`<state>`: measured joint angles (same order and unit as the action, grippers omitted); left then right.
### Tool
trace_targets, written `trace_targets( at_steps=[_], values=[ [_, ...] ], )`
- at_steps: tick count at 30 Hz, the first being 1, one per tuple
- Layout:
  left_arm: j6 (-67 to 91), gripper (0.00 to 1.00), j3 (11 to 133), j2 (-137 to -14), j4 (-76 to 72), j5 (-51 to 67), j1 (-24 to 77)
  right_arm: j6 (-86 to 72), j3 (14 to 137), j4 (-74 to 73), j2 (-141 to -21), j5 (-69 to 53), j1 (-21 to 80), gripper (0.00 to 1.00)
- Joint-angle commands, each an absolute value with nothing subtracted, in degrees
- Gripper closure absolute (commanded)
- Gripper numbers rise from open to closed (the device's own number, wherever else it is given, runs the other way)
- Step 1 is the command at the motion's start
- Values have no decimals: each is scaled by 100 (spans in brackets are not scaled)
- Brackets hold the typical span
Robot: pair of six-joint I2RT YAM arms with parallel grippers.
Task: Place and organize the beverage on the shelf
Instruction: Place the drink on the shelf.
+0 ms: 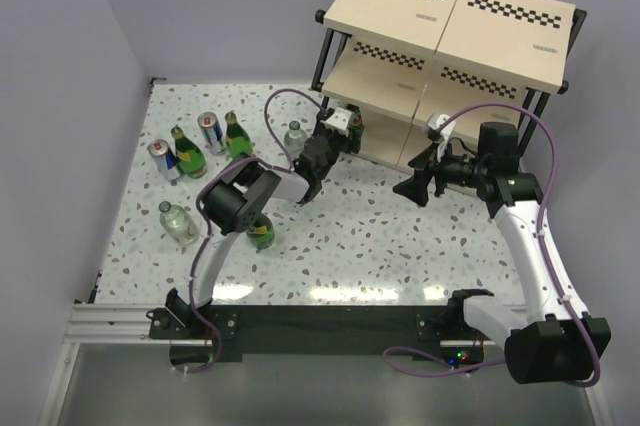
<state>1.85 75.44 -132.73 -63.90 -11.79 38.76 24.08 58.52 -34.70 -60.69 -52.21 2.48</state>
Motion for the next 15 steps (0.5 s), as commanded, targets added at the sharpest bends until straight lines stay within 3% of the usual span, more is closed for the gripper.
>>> trace_targets(
  at_steps=[1,15],
  values=[
    [79,32,7831,-13078,-6390,-1397,3850,2470,5968,-3410,-5985,-5379,211,16],
    [26,32,8236,-13236,-6179,-1661,3841,2487,5950,-3401,-5985,-5361,220,16]
  ],
)
